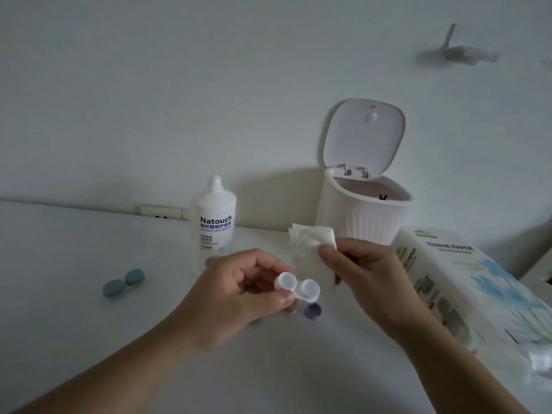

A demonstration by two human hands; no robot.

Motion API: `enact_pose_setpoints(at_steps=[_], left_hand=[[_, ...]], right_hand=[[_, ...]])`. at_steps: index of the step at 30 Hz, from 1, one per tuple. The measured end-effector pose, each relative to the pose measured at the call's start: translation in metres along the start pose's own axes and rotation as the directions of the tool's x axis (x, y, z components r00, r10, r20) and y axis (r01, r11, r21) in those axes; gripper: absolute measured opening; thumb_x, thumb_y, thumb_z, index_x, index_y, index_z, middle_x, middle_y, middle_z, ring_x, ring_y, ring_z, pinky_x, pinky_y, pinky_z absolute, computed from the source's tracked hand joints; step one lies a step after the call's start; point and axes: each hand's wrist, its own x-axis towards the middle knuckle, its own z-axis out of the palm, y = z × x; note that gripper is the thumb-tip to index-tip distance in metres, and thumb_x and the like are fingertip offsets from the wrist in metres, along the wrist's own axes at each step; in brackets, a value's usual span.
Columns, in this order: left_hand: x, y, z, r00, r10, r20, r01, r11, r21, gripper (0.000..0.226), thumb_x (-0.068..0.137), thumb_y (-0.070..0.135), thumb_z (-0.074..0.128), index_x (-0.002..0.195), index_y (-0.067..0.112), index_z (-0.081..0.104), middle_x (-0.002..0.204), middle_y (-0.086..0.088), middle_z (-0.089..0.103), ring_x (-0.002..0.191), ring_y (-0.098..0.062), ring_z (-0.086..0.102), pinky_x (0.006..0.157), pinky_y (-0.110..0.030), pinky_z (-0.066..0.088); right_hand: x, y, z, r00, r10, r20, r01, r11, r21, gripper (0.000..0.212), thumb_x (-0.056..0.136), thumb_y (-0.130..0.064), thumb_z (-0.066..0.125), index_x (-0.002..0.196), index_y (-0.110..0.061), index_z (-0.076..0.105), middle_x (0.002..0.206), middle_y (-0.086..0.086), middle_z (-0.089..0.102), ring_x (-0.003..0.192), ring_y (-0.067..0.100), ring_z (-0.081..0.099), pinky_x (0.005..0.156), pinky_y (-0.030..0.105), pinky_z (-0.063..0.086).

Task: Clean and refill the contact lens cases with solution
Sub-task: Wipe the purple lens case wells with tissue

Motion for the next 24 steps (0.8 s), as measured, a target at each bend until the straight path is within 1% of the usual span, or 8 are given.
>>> enact_pose_setpoints(at_steps=[3, 6, 8, 10, 15, 18, 21, 24], left_hand=[[0.001, -0.001, 0.003, 1.000, 0.008, -0.009, -0.008, 1.000, -0.008, 0.020, 0.080, 0.029, 0.082, 0.098, 0.025, 0.073, 0.095, -0.013, 0.077, 0.092, -0.036, 0.075, 0.064, -0.050, 0.051], [0.004, -0.003, 0.005, 0.999, 0.012, -0.048, -0.010, 0.999, 0.035, 0.023, 0.076, 0.036, 0.081, 0.096, 0.028, 0.075, 0.090, -0.007, 0.078, 0.082, -0.035, 0.074, 0.061, -0.033, 0.050], [0.005, -0.005, 0.005, 0.998, 0.001, -0.060, 0.002, 0.999, 0.049, 0.023, 0.075, 0.039, 0.080, 0.095, 0.029, 0.074, 0.086, -0.004, 0.078, 0.078, -0.039, 0.070, 0.060, -0.040, 0.050], [0.005, -0.005, 0.005, 0.998, 0.003, -0.059, 0.000, 0.999, 0.051, 0.023, 0.075, 0.040, 0.078, 0.094, 0.029, 0.073, 0.084, -0.003, 0.078, 0.072, -0.031, 0.070, 0.060, -0.042, 0.051], [0.006, -0.006, -0.001, 0.989, 0.039, -0.144, -0.024, 0.994, 0.107, 0.022, 0.073, 0.039, 0.078, 0.093, 0.032, 0.073, 0.086, -0.008, 0.076, 0.077, -0.014, 0.073, 0.068, -0.035, 0.057], [0.007, -0.007, -0.003, 0.989, 0.062, -0.138, -0.042, 0.989, 0.143, 0.021, 0.077, 0.028, 0.078, 0.096, 0.033, 0.074, 0.092, 0.001, 0.076, 0.076, -0.010, 0.073, 0.066, -0.028, 0.058], [0.006, -0.006, -0.002, 0.984, 0.117, -0.132, -0.086, 0.971, 0.222, 0.024, 0.078, 0.024, 0.078, 0.099, 0.036, 0.073, 0.090, 0.009, 0.075, 0.067, -0.006, 0.069, 0.060, -0.022, 0.056], [0.004, -0.007, 0.000, 0.981, 0.172, -0.092, -0.125, 0.918, 0.377, 0.030, 0.080, 0.018, 0.081, 0.101, 0.037, 0.072, 0.084, 0.014, 0.072, 0.062, -0.008, 0.064, 0.060, -0.023, 0.054]], right_hand=[[-0.008, 0.007, 0.010, 1.000, -0.011, 0.025, 0.005, 0.972, 0.235, 0.029, 0.091, -0.039, 0.063, 0.086, -0.016, 0.080, 0.073, 0.007, 0.074, 0.064, 0.015, 0.066, 0.061, 0.020, 0.054], [-0.014, 0.014, 0.012, 0.996, -0.015, 0.087, -0.016, 0.937, 0.348, 0.035, 0.094, -0.043, 0.064, 0.100, -0.011, 0.079, 0.088, 0.016, 0.076, 0.076, 0.039, 0.070, 0.068, 0.041, 0.060], [-0.016, 0.019, 0.012, 0.995, 0.004, 0.095, -0.039, 0.932, 0.360, 0.040, 0.091, -0.048, 0.067, 0.104, -0.012, 0.078, 0.093, 0.018, 0.076, 0.082, 0.047, 0.068, 0.075, 0.047, 0.059], [-0.016, 0.022, 0.012, 0.995, 0.022, 0.095, -0.057, 0.919, 0.390, 0.039, 0.090, -0.047, 0.068, 0.105, -0.013, 0.078, 0.095, 0.018, 0.076, 0.083, 0.043, 0.069, 0.076, 0.046, 0.059], [-0.013, 0.028, 0.012, 0.980, 0.036, 0.194, -0.125, 0.876, 0.465, 0.041, 0.093, -0.044, 0.067, 0.112, -0.009, 0.075, 0.105, 0.019, 0.075, 0.092, 0.034, 0.073, 0.082, 0.040, 0.058], [-0.014, 0.025, 0.012, 0.955, -0.025, 0.297, -0.135, 0.851, 0.507, 0.044, 0.099, -0.045, 0.057, 0.113, -0.007, 0.074, 0.103, 0.021, 0.075, 0.089, 0.031, 0.072, 0.079, 0.034, 0.056], [-0.016, 0.020, 0.016, 0.970, 0.050, 0.237, -0.164, 0.856, 0.490, 0.045, 0.090, -0.054, 0.065, 0.093, -0.011, 0.078, 0.086, 0.016, 0.076, 0.076, 0.027, 0.072, 0.071, 0.031, 0.056], [-0.018, 0.020, 0.019, 0.989, 0.109, 0.105, -0.138, 0.932, 0.335, 0.033, 0.073, -0.034, 0.086, 0.074, -0.008, 0.066, 0.068, 0.011, 0.070, 0.061, 0.024, 0.066, 0.058, 0.027, 0.054]])
